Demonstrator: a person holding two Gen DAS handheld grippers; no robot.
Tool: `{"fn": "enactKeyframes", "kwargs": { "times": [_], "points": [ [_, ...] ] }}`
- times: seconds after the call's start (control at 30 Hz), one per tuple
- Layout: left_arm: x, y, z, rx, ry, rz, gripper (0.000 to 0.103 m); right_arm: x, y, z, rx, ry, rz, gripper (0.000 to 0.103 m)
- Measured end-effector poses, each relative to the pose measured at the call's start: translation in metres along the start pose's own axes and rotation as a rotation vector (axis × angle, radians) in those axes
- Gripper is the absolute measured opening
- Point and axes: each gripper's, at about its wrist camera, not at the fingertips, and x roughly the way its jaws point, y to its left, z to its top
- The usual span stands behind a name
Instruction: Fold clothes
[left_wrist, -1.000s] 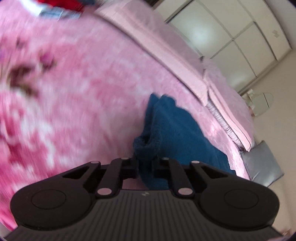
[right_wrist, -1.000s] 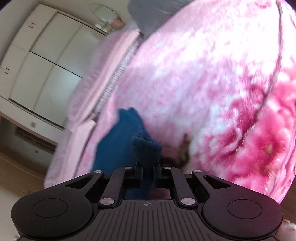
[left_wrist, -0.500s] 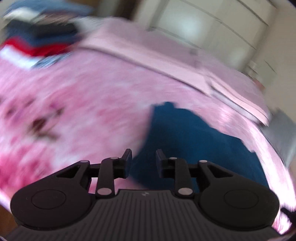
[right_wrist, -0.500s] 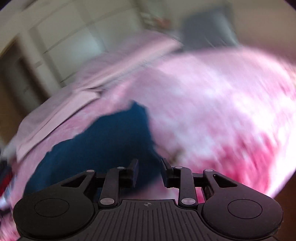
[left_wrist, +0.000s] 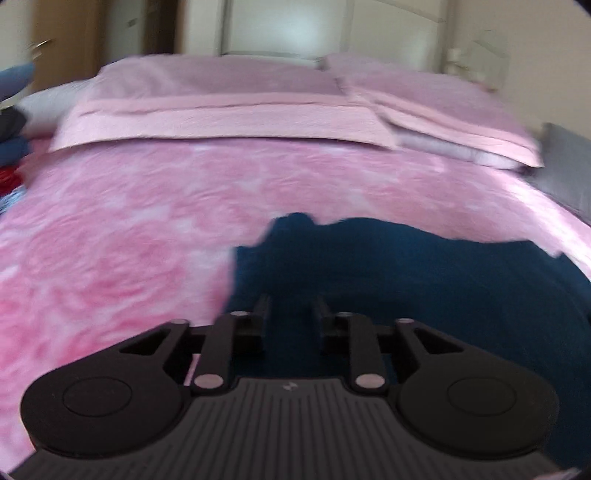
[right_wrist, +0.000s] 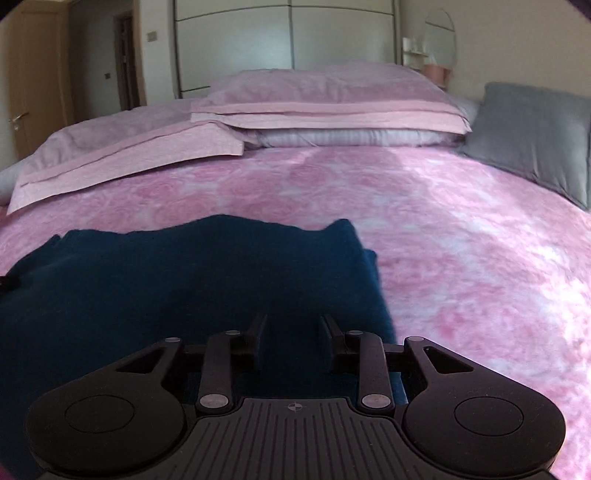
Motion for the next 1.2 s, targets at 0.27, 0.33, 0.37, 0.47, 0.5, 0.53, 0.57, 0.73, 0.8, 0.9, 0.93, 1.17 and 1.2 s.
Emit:
{"fn": "enactKeyframes", "kwargs": {
  "times": [0.27, 0.33, 0.37, 0.47, 0.5, 0.53, 0.57, 0.73, 0.8, 0.9, 0.93, 1.17, 1.2],
  "points": [
    [-0.126, -0.053, 0.027, -0.13, 0.282, 0.162, 0.025, -0.076, -0.041, 0.048, 0.037, 0.38, 0.107, 0.029],
    [-0.169, -0.087, 0.027, -0.173, 0.319, 0.164, 0.036, -0.102, -0.048, 0.06, 0.001, 0.459, 0.159, 0.03],
    [-0.187, -0.105, 0.024, -0.203, 0.331, 0.161, 0.043, -0.117, -0.051, 0.067, -0.032, 0.479, 0.191, 0.032],
    [-0.232, -0.157, 0.016, -0.305, 0.363, 0.129, 0.046, -0.152, -0.063, 0.088, -0.112, 0.52, 0.281, 0.057],
    [-0.238, -0.171, 0.015, -0.318, 0.379, 0.109, 0.046, -0.159, -0.068, 0.094, -0.123, 0.513, 0.305, 0.058],
    [-0.242, -0.186, 0.015, -0.325, 0.397, 0.09, 0.046, -0.164, -0.071, 0.1, -0.137, 0.508, 0.323, 0.058],
    [-0.246, -0.199, 0.015, -0.316, 0.408, 0.076, 0.046, -0.168, -0.074, 0.106, -0.15, 0.503, 0.339, 0.058],
    [-0.265, -0.228, 0.037, -0.26, 0.366, 0.073, 0.047, -0.177, -0.063, 0.141, -0.195, 0.453, 0.432, 0.058],
    [-0.267, -0.224, 0.042, -0.301, 0.375, 0.053, 0.047, -0.178, -0.056, 0.149, -0.203, 0.471, 0.444, 0.058],
    [-0.261, -0.214, 0.043, -0.353, 0.402, 0.03, 0.048, -0.178, -0.048, 0.157, -0.205, 0.515, 0.456, 0.058],
    [-0.257, -0.21, 0.043, -0.367, 0.416, 0.027, 0.048, -0.176, -0.046, 0.159, -0.205, 0.529, 0.459, 0.058],
    [-0.229, -0.188, 0.044, -0.439, 0.488, 0.031, 0.047, -0.15, -0.041, 0.169, -0.18, 0.64, 0.435, 0.058],
    [-0.227, -0.186, 0.045, -0.452, 0.489, 0.039, 0.047, -0.146, -0.043, 0.171, -0.175, 0.654, 0.437, 0.058]
  ]
}}
